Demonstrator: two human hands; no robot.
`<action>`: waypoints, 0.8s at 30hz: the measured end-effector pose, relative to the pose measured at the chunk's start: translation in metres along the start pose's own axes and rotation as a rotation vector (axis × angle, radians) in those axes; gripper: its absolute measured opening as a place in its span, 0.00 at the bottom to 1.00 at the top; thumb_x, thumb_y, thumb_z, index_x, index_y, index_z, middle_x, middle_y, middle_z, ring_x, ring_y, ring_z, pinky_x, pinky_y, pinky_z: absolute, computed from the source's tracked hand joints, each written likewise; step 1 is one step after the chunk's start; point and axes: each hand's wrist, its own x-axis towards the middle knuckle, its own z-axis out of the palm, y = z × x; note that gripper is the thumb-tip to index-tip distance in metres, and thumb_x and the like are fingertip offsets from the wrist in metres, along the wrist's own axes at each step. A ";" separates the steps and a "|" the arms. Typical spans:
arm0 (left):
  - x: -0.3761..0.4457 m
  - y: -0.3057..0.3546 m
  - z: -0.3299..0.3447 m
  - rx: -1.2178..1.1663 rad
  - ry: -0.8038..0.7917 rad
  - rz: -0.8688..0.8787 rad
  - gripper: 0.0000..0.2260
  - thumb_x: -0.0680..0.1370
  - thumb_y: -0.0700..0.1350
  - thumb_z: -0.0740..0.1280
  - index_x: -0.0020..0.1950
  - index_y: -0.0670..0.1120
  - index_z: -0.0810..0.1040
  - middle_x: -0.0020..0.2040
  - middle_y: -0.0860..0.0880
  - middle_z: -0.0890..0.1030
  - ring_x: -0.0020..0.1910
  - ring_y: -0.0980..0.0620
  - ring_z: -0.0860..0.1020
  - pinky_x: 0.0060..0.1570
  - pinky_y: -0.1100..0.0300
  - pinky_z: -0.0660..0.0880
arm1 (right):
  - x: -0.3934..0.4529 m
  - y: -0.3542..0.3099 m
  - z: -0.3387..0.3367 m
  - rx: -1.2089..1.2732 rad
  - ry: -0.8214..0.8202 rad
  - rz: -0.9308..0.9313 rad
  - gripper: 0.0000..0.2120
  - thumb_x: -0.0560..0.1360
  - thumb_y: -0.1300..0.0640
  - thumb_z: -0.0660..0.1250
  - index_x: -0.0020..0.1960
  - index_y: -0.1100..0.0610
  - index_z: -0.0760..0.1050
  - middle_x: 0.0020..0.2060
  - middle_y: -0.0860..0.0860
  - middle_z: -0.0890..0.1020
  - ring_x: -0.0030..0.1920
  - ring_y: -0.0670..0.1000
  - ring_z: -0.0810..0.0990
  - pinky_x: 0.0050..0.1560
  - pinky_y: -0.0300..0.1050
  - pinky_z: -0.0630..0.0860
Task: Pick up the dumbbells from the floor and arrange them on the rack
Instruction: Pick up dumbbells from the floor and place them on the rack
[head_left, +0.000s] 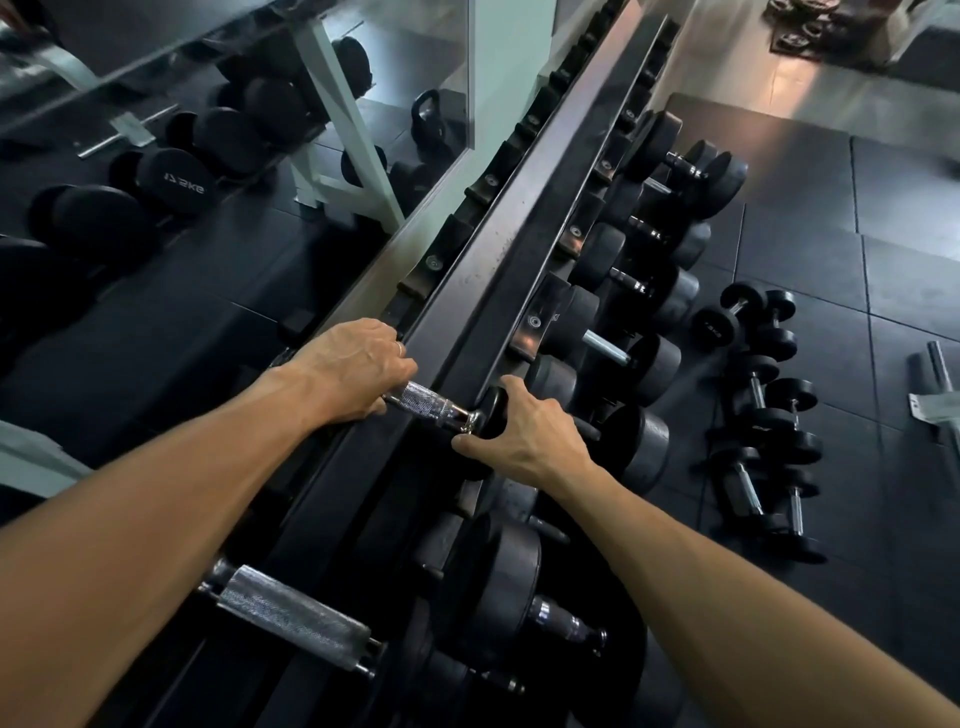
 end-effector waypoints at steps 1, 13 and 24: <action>0.000 0.002 -0.001 -0.002 0.010 0.000 0.15 0.74 0.57 0.68 0.56 0.51 0.74 0.51 0.53 0.78 0.55 0.52 0.73 0.60 0.59 0.66 | -0.001 0.001 -0.002 -0.023 0.005 -0.010 0.42 0.68 0.33 0.69 0.73 0.52 0.59 0.54 0.53 0.80 0.56 0.57 0.78 0.51 0.51 0.78; 0.007 0.072 -0.047 -0.460 0.281 -0.214 0.25 0.75 0.60 0.64 0.67 0.48 0.72 0.63 0.49 0.76 0.65 0.50 0.70 0.64 0.54 0.68 | -0.023 0.040 -0.108 -0.198 0.268 -0.103 0.33 0.74 0.39 0.64 0.72 0.54 0.63 0.64 0.55 0.73 0.62 0.58 0.75 0.55 0.52 0.74; 0.078 0.215 -0.137 -0.587 0.373 -0.161 0.26 0.76 0.62 0.60 0.70 0.49 0.68 0.66 0.51 0.73 0.69 0.51 0.66 0.65 0.55 0.66 | -0.093 0.156 -0.217 -0.281 0.411 -0.075 0.32 0.74 0.41 0.64 0.73 0.53 0.62 0.66 0.54 0.71 0.66 0.58 0.71 0.60 0.54 0.73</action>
